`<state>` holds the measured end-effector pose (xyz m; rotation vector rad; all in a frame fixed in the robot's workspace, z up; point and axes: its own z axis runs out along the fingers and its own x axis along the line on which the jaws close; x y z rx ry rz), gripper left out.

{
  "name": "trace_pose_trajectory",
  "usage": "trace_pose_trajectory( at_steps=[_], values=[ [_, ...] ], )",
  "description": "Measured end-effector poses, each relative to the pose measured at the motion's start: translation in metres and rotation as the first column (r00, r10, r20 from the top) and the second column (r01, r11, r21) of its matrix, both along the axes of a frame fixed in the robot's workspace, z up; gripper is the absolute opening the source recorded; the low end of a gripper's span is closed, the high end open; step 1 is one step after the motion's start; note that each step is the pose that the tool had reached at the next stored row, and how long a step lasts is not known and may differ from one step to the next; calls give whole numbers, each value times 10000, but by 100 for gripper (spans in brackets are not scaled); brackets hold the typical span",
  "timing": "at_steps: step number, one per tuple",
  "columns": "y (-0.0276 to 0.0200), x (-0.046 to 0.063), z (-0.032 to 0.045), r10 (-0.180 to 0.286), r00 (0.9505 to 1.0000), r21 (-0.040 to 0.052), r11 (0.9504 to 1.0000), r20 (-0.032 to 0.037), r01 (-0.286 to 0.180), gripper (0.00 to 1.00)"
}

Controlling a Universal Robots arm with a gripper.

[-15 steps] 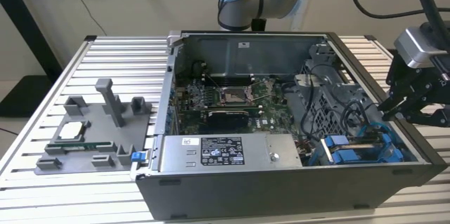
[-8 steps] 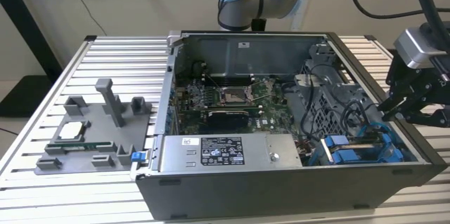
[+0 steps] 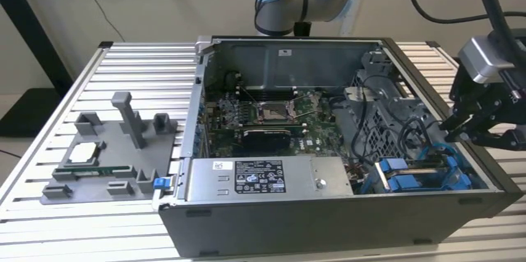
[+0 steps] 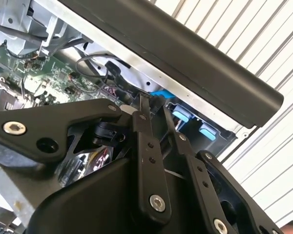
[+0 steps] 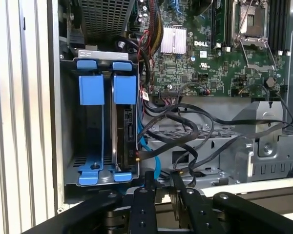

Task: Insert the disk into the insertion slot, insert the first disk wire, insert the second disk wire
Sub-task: 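Insert the second disk wire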

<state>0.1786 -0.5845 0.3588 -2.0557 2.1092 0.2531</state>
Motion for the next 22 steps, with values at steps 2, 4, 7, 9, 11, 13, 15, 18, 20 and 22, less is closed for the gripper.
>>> trace_pose_trajectory(
  at_steps=[2, 4, 7, 9, 11, 13, 15, 18, 20, 22],
  values=[
    [0, 0, -7, -4, 10000, 69, 10000, 0, 4, 100],
    [1, 0, -13, -8, 10000, 105, 9999, 0, 8, 100],
    [0, 0, -18, -11, 10000, 132, 9999, 0, 11, 100],
    [0, 1, -20, -12, 10000, 151, 9999, 0, 12, 100],
    [0, 0, -21, -12, 10000, 193, 9998, 0, 12, 100],
    [1, 0, -21, -12, 10000, 202, 9998, 0, 12, 100],
    [0, 0, -21, -12, 10000, 204, 9998, 7, 12, 100],
    [0, 6, -22, -11, 10000, 204, 9998, 21, 11, 100],
    [0, 15, -21, -8, 10000, 212, 9998, 30, 8, 100],
    [0, 25, -23, -4, 10000, 226, 9997, 44, 3, 100]
  ],
)
